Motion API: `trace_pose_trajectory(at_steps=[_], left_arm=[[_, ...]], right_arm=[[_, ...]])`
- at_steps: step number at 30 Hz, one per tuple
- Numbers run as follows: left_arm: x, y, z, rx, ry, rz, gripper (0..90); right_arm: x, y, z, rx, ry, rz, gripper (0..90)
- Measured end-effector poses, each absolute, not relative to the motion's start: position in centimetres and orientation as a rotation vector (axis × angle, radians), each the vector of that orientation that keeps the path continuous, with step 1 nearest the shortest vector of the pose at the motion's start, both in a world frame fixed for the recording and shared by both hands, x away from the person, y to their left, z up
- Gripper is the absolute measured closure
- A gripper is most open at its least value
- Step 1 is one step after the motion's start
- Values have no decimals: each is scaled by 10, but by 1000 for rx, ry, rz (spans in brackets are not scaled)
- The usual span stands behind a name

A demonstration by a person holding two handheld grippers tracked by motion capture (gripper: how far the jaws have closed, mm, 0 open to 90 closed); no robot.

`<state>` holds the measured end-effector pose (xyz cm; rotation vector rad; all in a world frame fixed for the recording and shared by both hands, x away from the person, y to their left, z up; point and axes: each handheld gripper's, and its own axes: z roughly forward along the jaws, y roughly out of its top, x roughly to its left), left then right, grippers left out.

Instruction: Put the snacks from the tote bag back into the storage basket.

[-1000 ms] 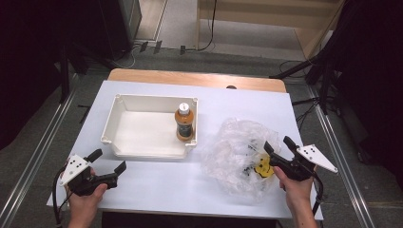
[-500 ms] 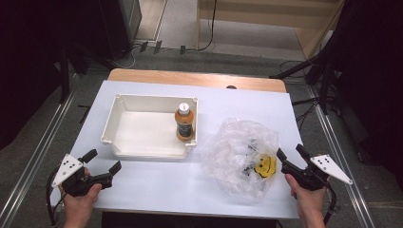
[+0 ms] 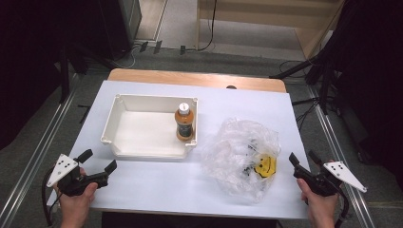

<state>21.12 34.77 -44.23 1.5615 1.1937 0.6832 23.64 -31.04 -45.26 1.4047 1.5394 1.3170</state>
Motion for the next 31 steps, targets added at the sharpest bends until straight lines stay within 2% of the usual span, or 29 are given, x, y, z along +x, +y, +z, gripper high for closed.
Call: trace_pose_trajectory(at_steps=[31], left_arm=[[212,349,-442,1551,1204,670,9]], right_arm=[[240,-316,-463,1452,1529,1324,290]])
